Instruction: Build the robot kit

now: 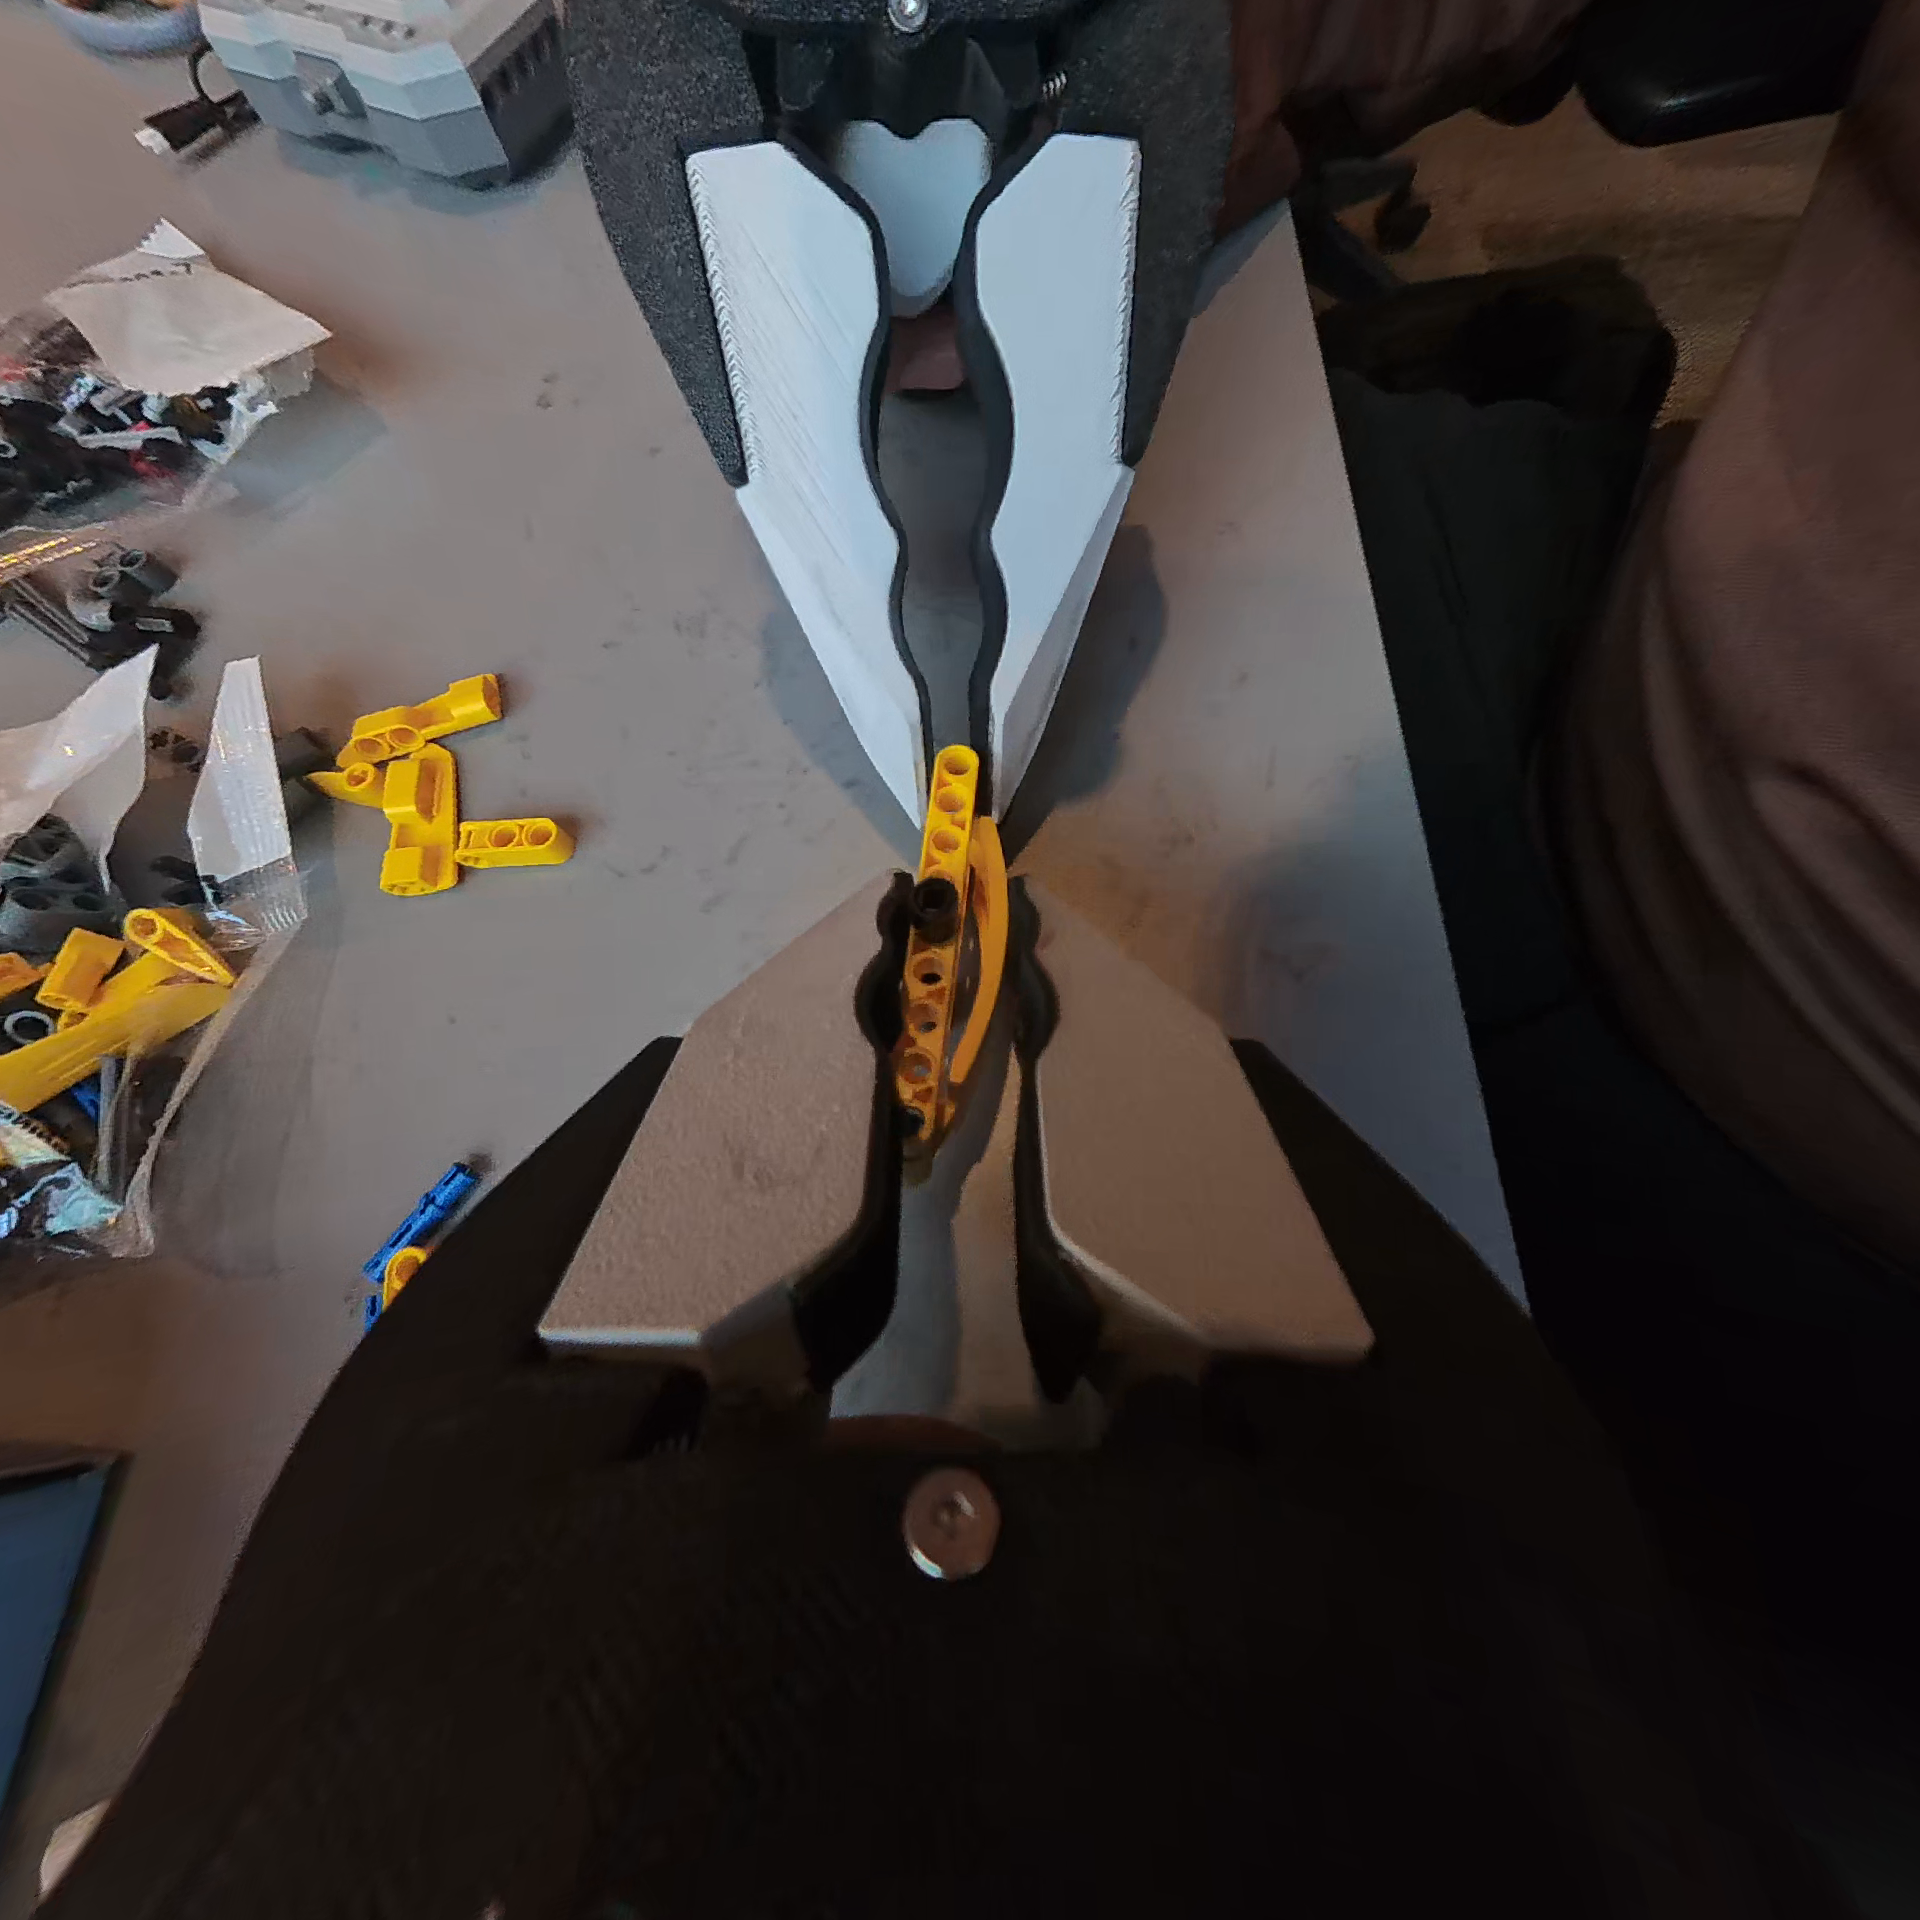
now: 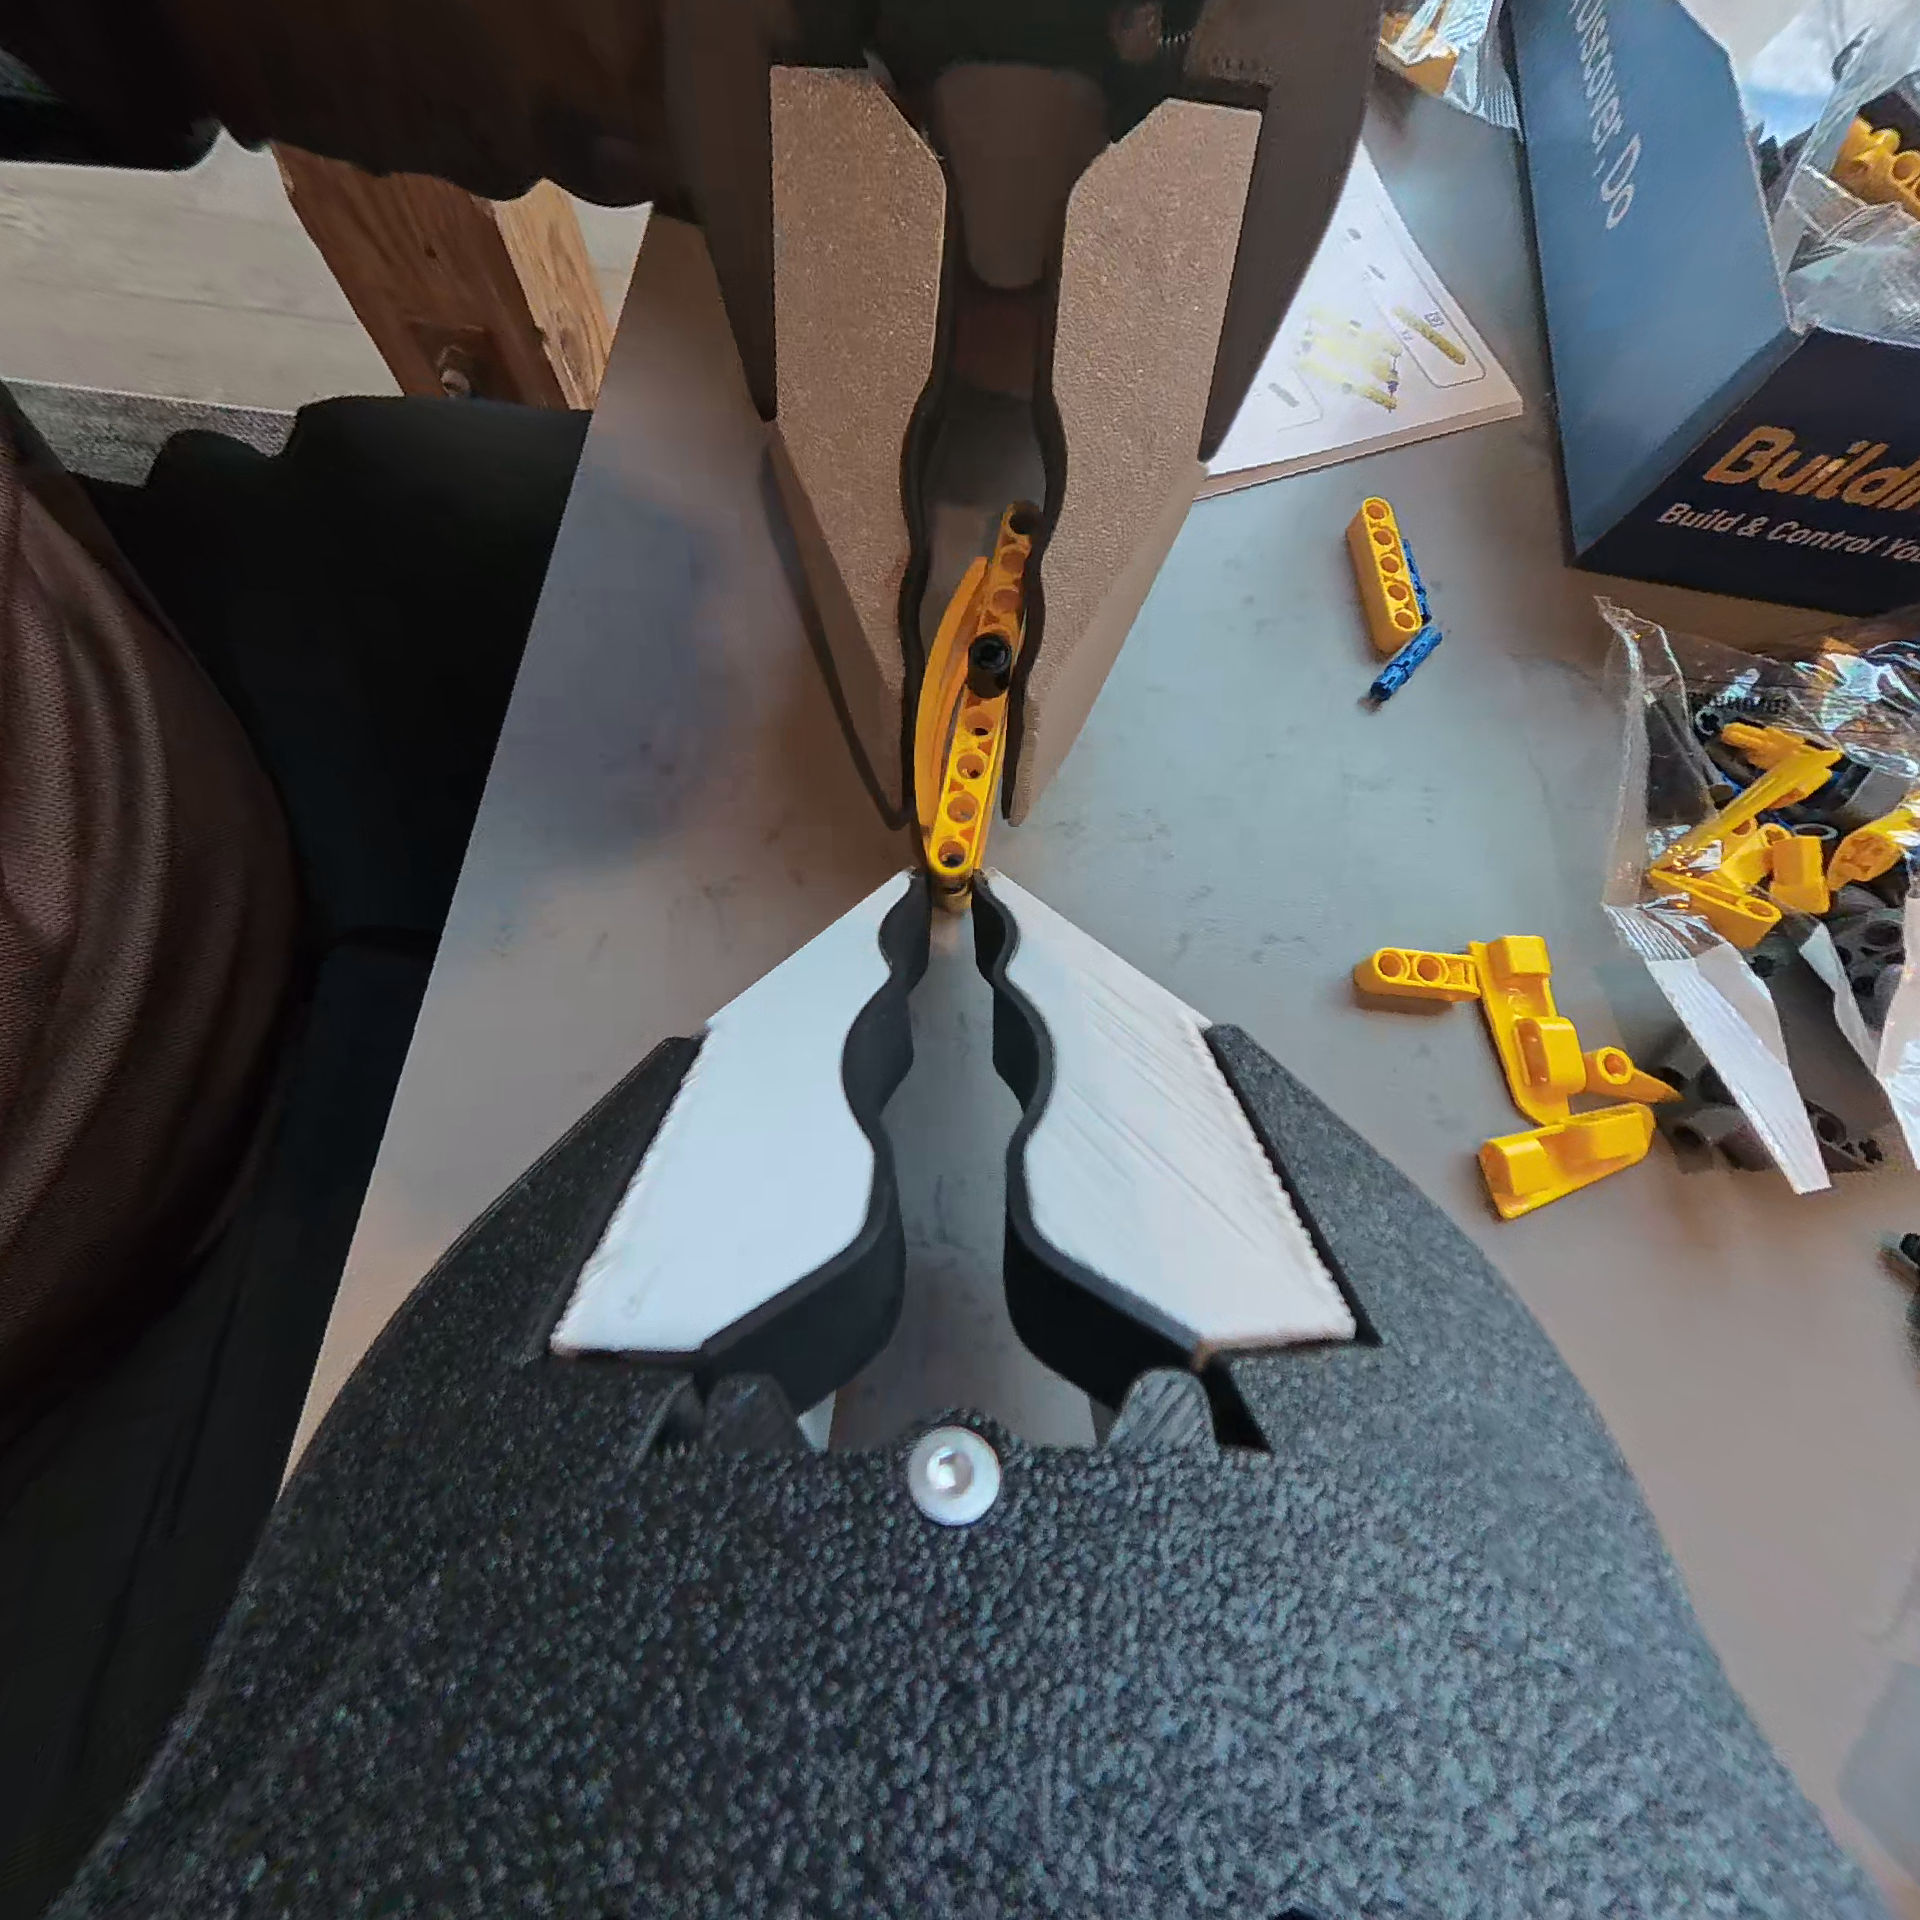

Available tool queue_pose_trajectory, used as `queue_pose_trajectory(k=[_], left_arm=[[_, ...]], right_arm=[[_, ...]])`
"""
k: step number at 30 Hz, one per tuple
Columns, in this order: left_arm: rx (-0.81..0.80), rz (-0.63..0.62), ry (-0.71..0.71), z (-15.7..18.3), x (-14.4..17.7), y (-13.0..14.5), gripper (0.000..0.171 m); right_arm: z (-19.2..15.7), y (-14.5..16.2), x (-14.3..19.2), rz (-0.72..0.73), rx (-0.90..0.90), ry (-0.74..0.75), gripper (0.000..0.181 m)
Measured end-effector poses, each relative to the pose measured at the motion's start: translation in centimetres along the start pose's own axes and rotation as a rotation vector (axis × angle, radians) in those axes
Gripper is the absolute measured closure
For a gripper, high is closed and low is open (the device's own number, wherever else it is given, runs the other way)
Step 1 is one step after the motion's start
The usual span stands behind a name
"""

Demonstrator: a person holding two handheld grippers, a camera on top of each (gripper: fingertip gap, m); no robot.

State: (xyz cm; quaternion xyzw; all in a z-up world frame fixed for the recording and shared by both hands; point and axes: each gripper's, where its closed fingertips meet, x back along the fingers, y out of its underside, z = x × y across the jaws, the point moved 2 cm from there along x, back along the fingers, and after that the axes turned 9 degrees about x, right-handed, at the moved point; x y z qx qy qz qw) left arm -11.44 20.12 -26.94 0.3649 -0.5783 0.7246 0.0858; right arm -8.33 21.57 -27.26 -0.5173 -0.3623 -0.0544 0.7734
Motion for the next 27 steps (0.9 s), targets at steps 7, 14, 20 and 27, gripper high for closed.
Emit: queue_pose_trajectory(k=[7, 14, 20, 27], left_arm=[[0.065, 0.003, -0.018, -0.8, -0.1, -0.1, 0.158], [0.082, 0.004, -0.025, -1.0, -0.2, -0.2, 0.158], [0.087, 0.001, -0.014, -1.0, -0.2, -0.2, 0.159], [0.091, 0.003, -0.016, -1.0, -0.2, -0.2, 0.158]], right_arm=[[1.1, -0.7, 2.3, 0.128, -0.019, 0.065, 0.181], [2.7, -4.0, 5.0, 0.336, -0.038, 0.180, 0.181], [2.1, -0.5, 1.7, 0.070, -0.035, 0.107, 0.181], [1.7, -2.2, 2.7, 0.171, 0.009, 0.110, 0.181]])
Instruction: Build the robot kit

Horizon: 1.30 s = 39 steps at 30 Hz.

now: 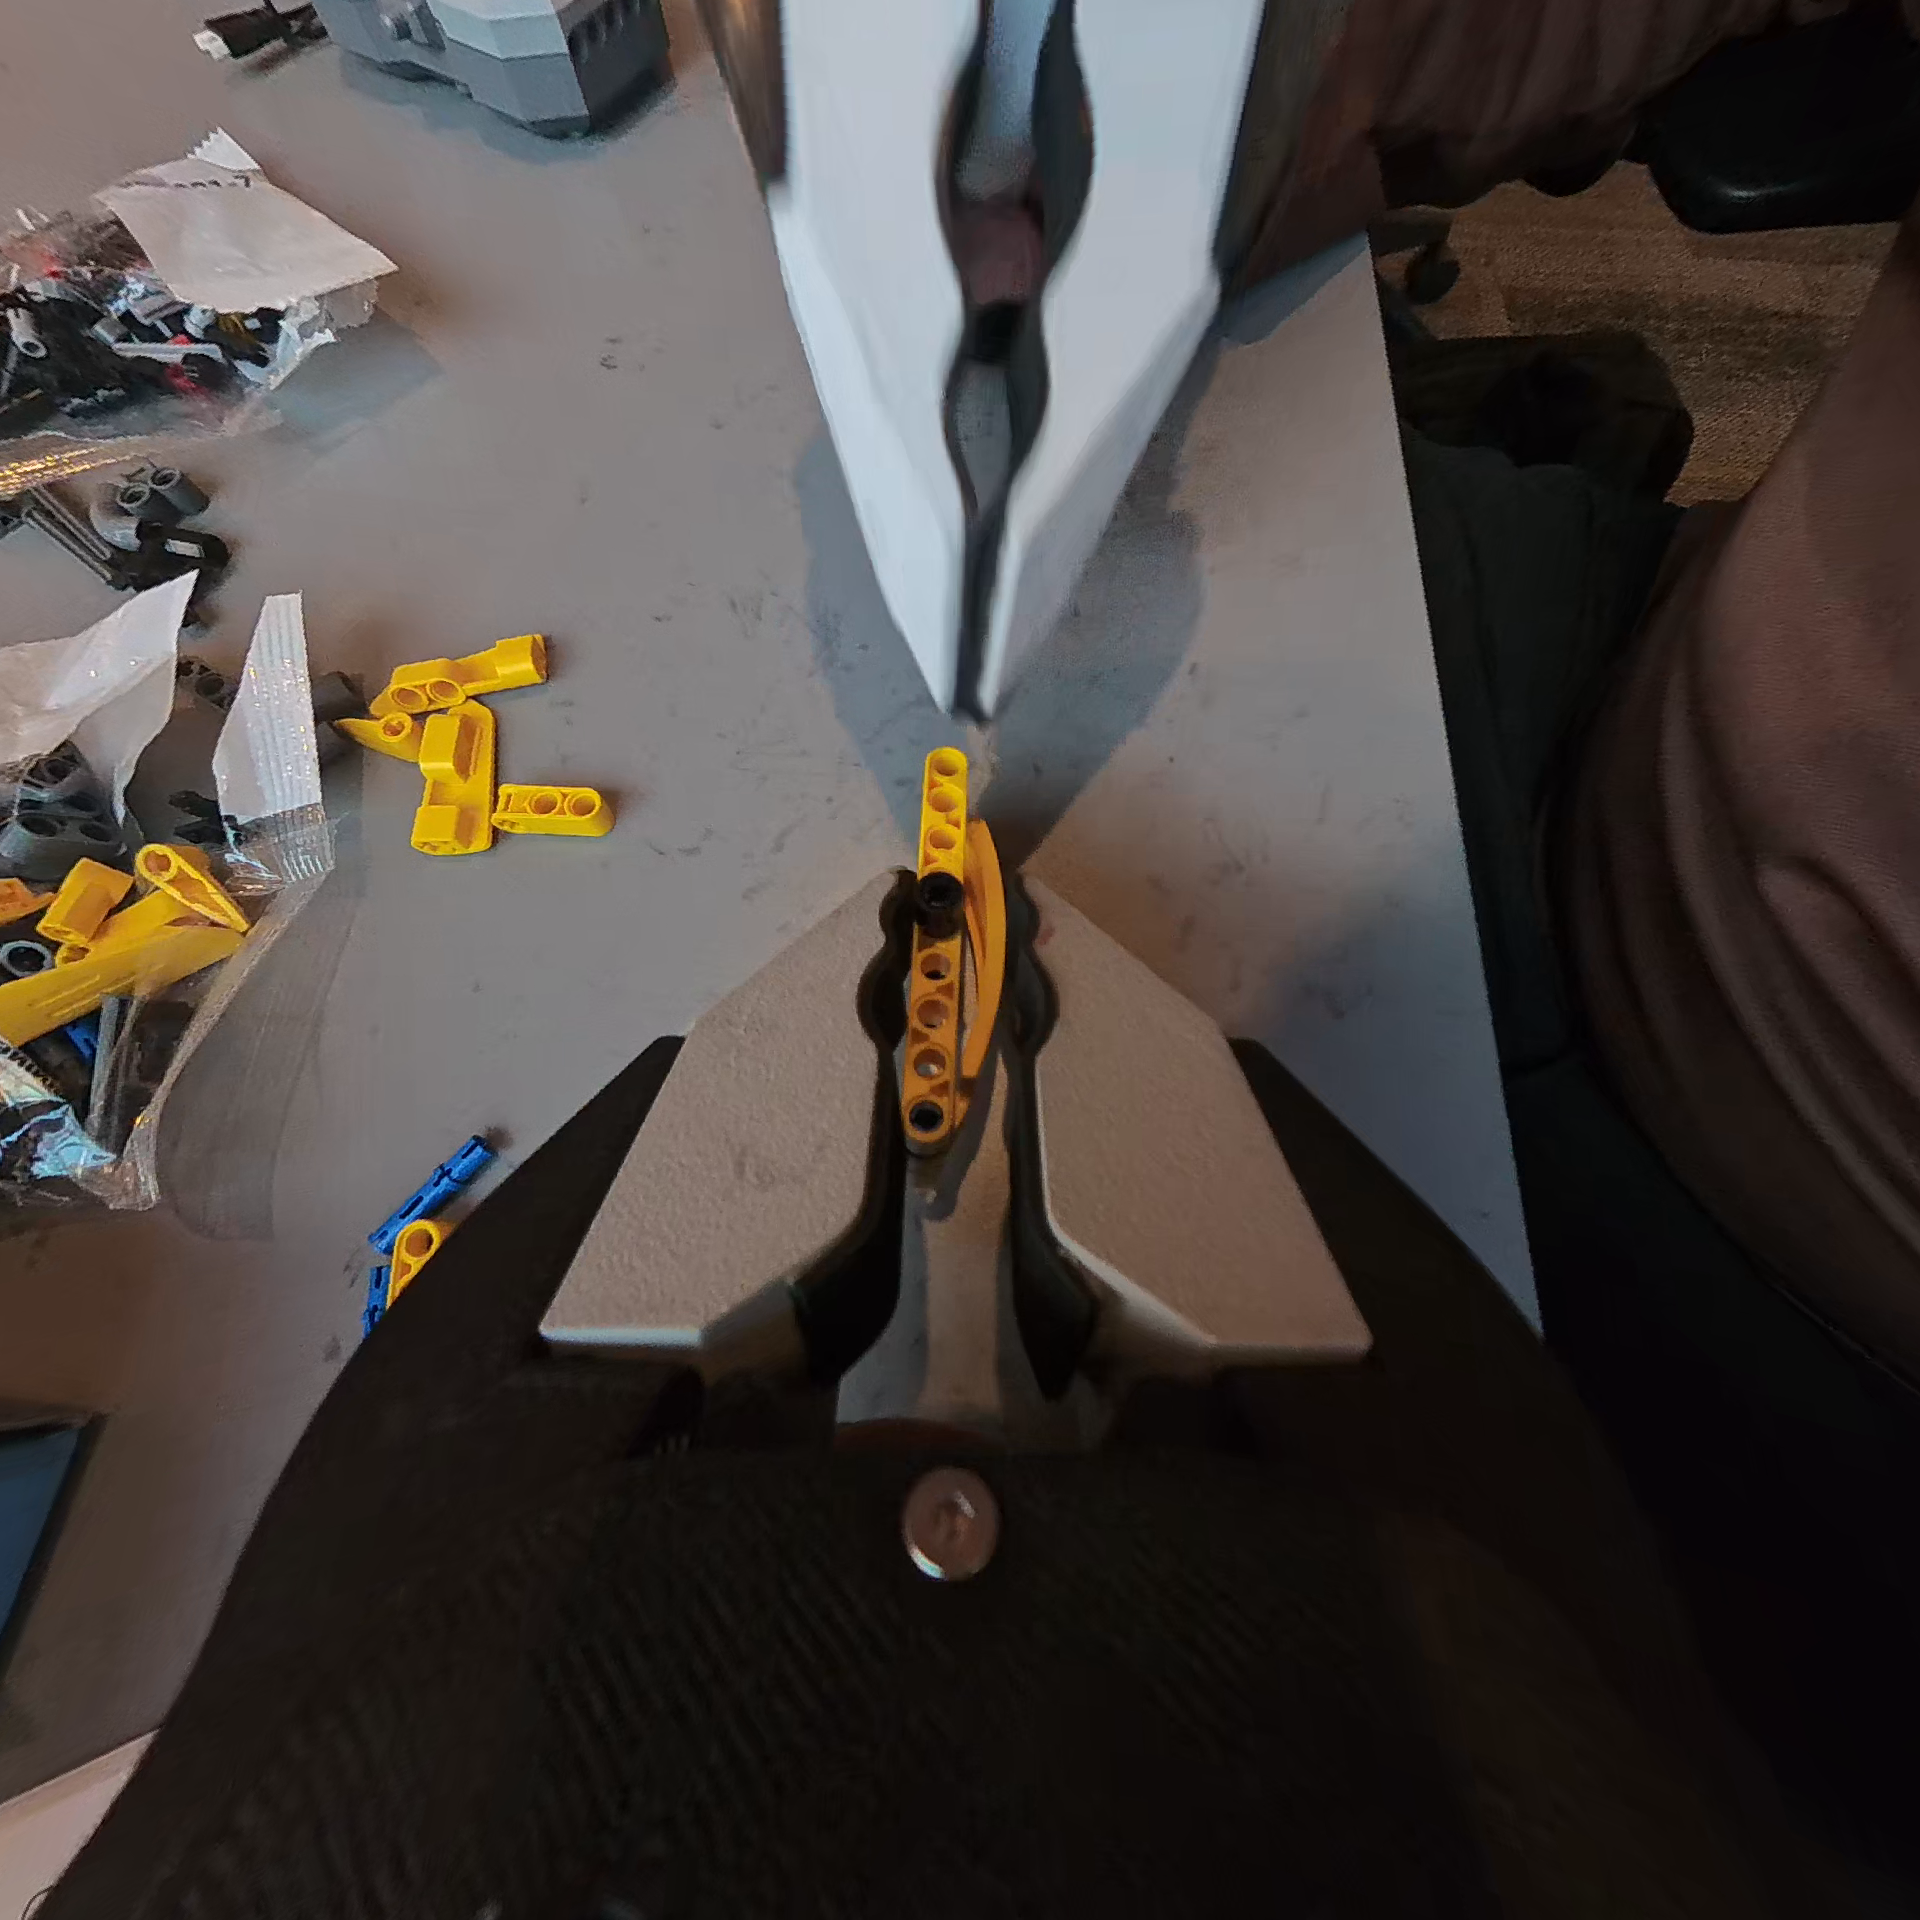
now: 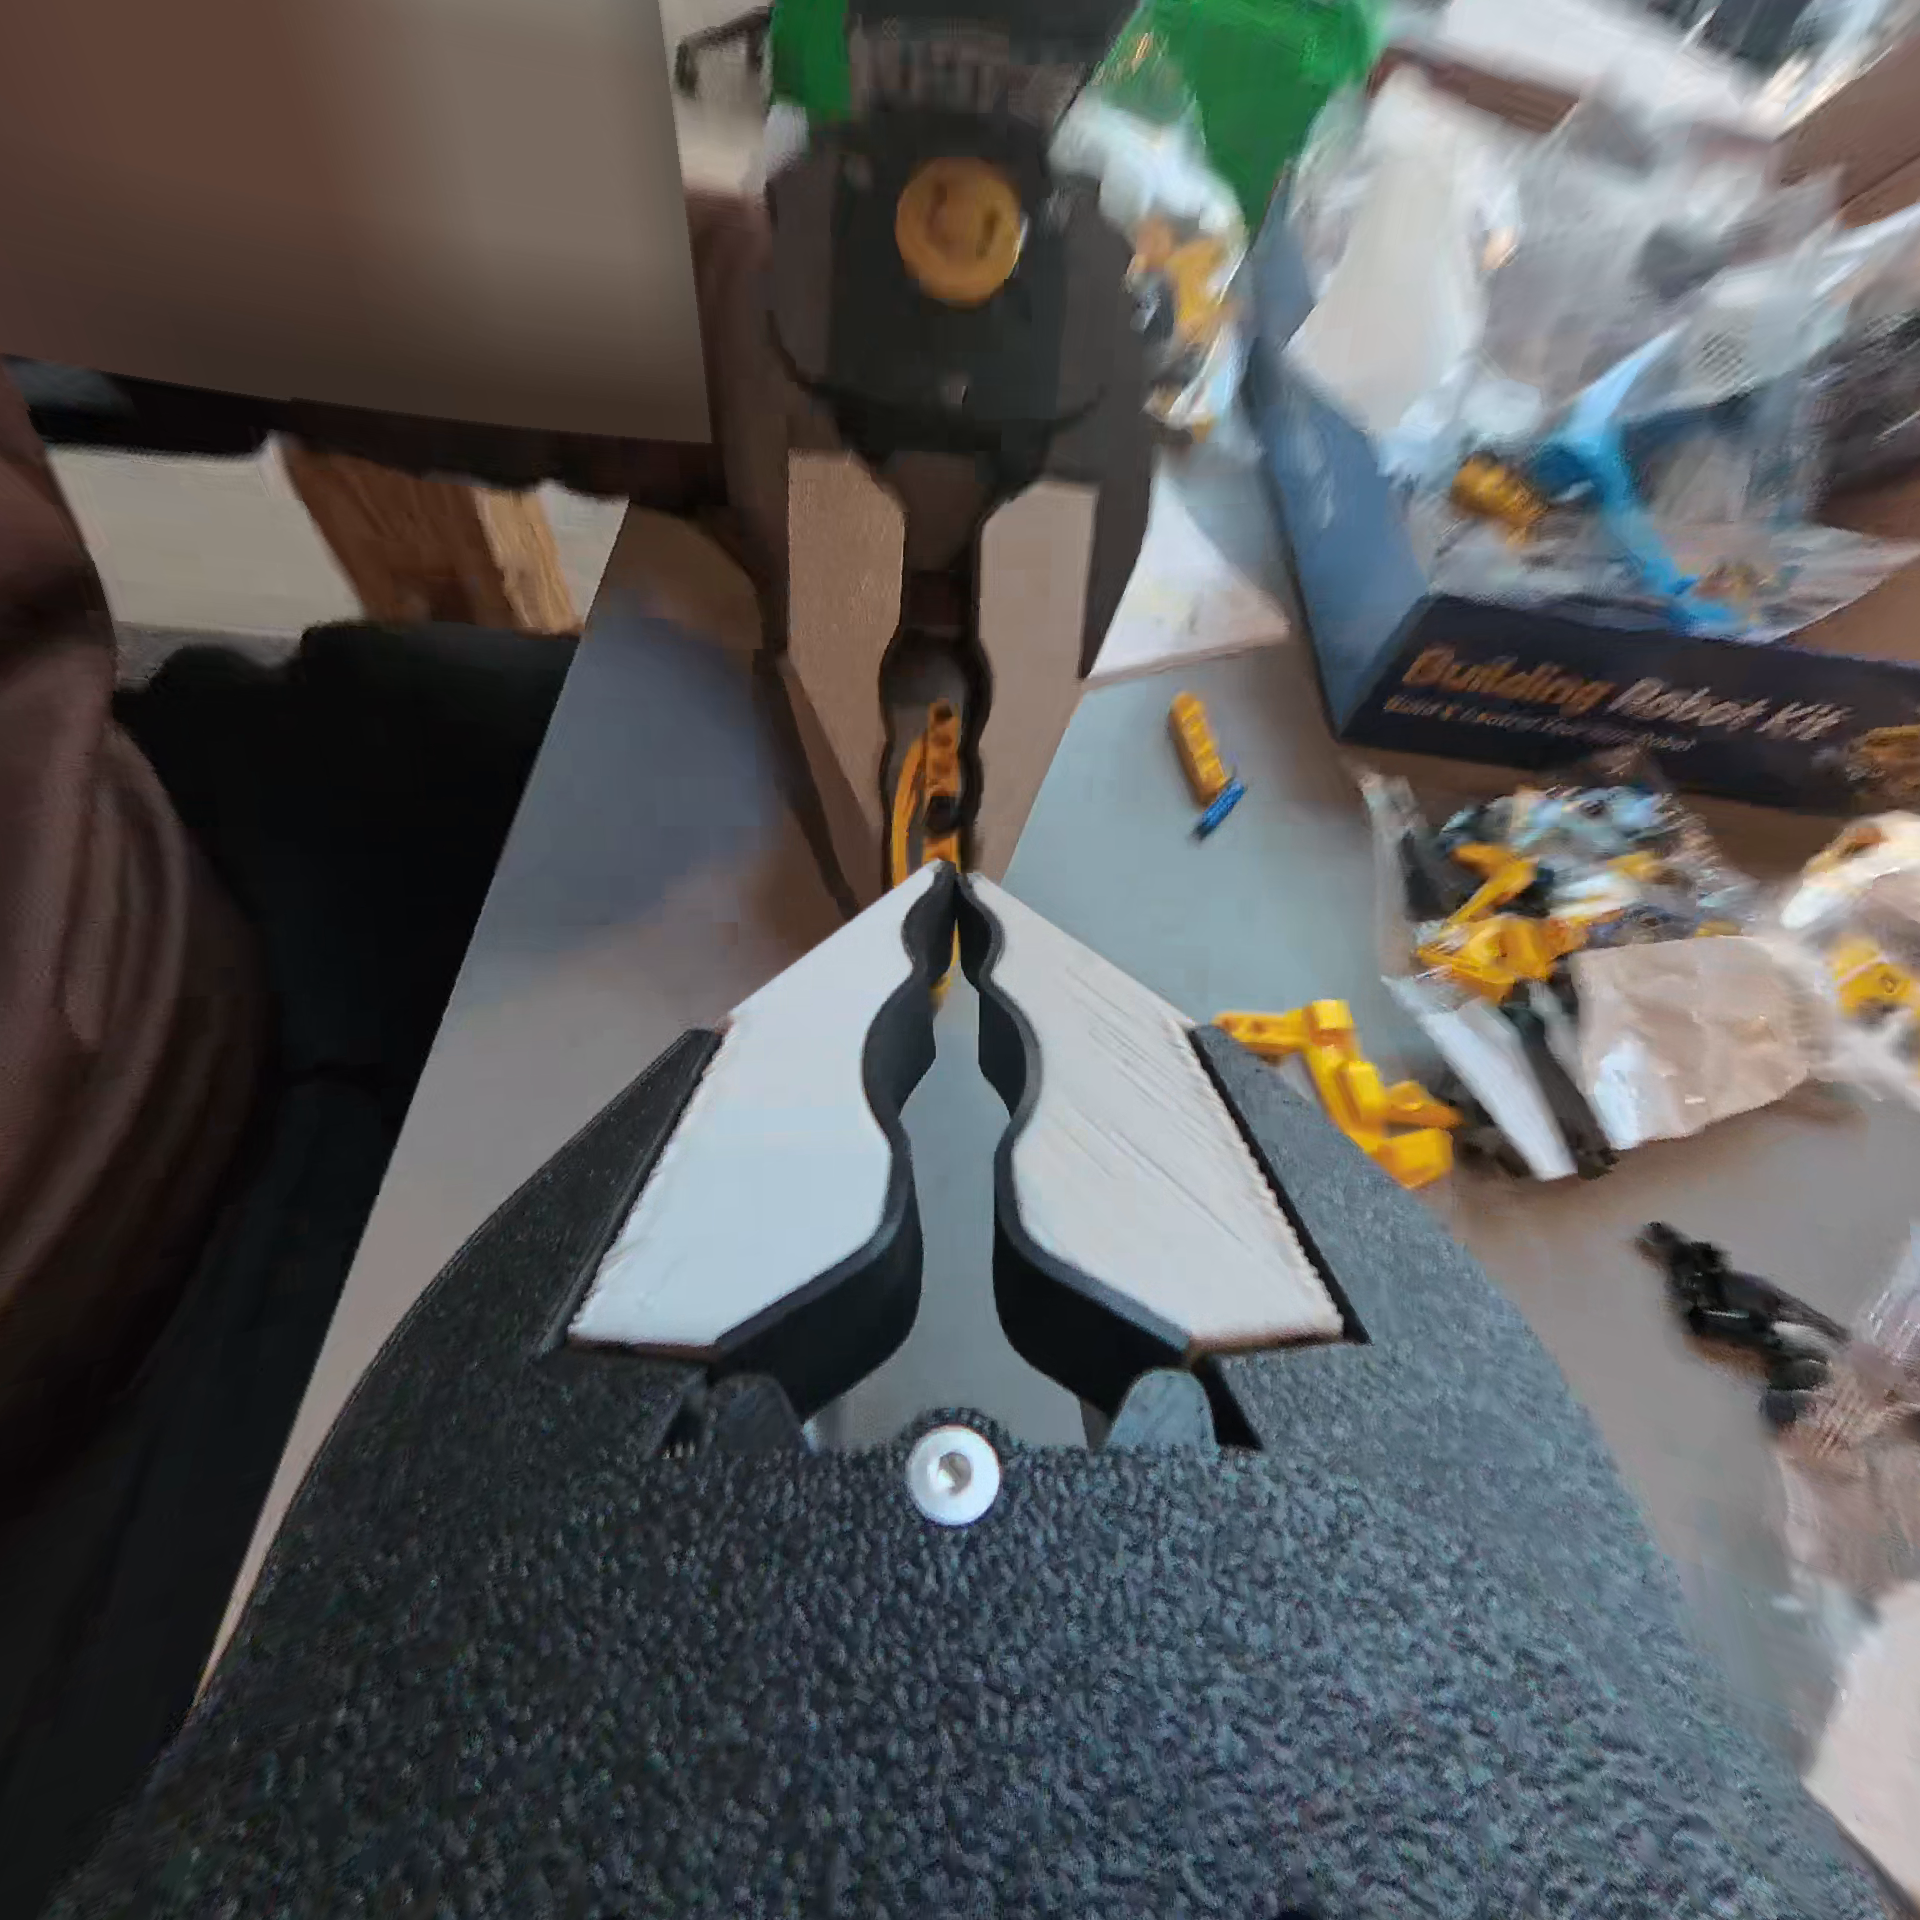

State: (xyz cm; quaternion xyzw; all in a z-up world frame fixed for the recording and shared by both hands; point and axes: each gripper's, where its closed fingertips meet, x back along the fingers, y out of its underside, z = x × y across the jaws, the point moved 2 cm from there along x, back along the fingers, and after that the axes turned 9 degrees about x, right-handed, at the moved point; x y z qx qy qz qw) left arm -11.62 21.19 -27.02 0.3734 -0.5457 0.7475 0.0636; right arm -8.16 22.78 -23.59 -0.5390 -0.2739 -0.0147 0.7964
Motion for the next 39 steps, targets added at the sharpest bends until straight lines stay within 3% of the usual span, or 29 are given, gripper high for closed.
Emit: queue_pose_trajectory(k=[1, 3, 5, 7, 10, 12, 16, 19, 21, 24, 28, 31, 33, 35, 39], left_arm=[[0.000, -0.011, -0.004, -0.1, 0.0, 0.1, 0.158], [0.007, -0.001, -0.012, -0.2, 0.0, 0.0, 0.158], [0.002, -0.001, -0.013, -0.2, 0.0, 0.0, 0.158], [-0.001, -0.001, -0.014, -0.2, 0.0, 0.0, 0.158], [0.002, -0.002, -0.011, -0.2, 0.1, 0.1, 0.159], [0.005, -0.003, -0.017, -0.3, 0.0, 0.1, 0.158], [0.003, -0.003, -0.018, -0.3, 0.0, 0.1, 0.158], [0.004, -0.019, -0.028, -0.5, -0.1, 0.3, 0.158], [-0.006, -0.022, -0.049, -0.6, -0.2, 0.3, 0.159], [-0.007, -0.020, -0.049, -0.6, -0.2, 0.2, 0.159], [0.007, -0.012, -0.036, -0.7, 0.0, 0.2, 0.159], [0.100, 0.052, -0.024, -1.2, 0.5, -0.7, 0.159], [0.289, 0.202, 0.100, -1.2, 1.3, -2.6, 0.159], [0.417, 0.293, 0.220, -1.2, 1.9, -3.6, 0.159], [0.418, 0.343, 0.302, -0.3, 2.4, -4.2, 0.159]], right_arm=[[-0.8, 1.4, -0.9, -0.081, -0.016, -0.056, 0.181], [-0.2, 1.3, -0.9, -0.105, 0.019, 0.004, 0.181], [0.6, -0.5, 0.2, -0.003, 0.069, 0.092, 0.181], [0.7, -1.8, 1.0, 0.079, 0.035, 0.082, 0.181], [-0.1, 1.5, -1.1, -0.085, -0.044, -0.018, 0.181], [0.4, 1.3, -0.6, -0.110, 0.020, 0.037, 0.181], [1.0, -1.7, 1.2, 0.057, 0.066, 0.117, 0.181], [-0.5, 2.0, -1.7, -0.145, 0.015, 0.004, 0.181], [-0.1, 1.7, -1.4, -0.187, 0.099, 0.055, 0.181], [0.7, -1.2, 0.4, 0.017, 0.063, 0.098, 0.181], [2.8, -0.1, 1.4, 0.024, -0.009, 0.176, 0.181], [2.2, 0.0, 1.1, 0.032, -0.008, 0.138, 0.176], [1.9, -0.2, 0.9, 0.057, -0.036, 0.106, 0.158], [1.7, 0.0, 0.8, 0.061, -0.065, 0.073, 0.156], [1.7, 0.3, 0.8, 0.063, -0.090, 0.054, 0.157]])
